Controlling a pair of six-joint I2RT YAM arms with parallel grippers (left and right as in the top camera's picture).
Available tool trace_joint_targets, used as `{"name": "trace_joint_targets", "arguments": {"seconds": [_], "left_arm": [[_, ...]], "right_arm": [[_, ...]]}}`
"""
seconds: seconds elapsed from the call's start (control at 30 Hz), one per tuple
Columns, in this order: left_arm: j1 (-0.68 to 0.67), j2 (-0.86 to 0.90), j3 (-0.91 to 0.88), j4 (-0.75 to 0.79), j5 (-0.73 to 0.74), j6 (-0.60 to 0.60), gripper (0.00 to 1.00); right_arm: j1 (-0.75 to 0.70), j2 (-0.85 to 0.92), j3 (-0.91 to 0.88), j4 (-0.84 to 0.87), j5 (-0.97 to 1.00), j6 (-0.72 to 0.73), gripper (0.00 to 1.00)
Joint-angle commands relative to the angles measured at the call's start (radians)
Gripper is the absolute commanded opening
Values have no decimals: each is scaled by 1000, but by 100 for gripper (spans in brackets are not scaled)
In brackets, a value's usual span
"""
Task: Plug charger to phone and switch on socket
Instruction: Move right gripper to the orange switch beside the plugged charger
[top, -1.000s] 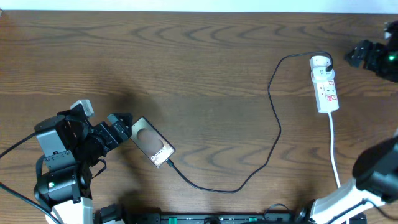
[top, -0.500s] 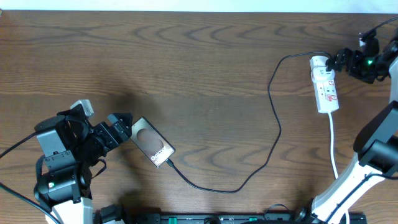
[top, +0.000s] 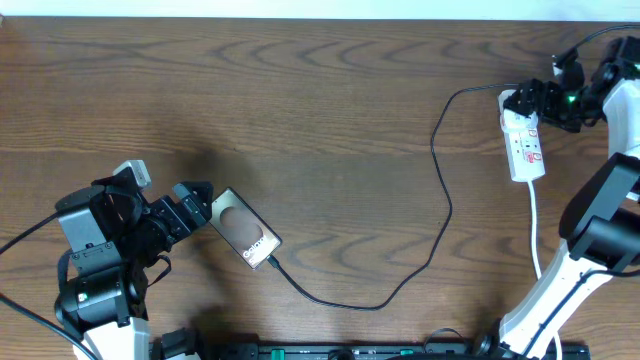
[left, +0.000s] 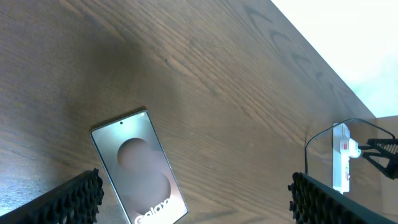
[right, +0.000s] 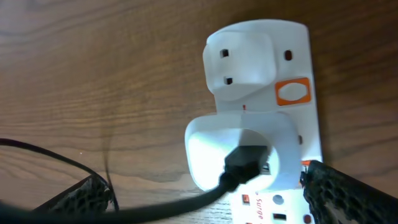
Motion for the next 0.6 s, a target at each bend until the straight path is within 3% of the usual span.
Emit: {"name": "trace_joint_targets", "arguments": {"seconds": [0.0, 0.57], "left_arm": [[-1, 0, 3, 1, -12, 6, 95], [-1, 0, 3, 1, -12, 6, 95]], "right_arm": [[23, 10, -13, 1, 58, 8, 99], [24, 10, -44, 12, 117, 57, 99]]}}
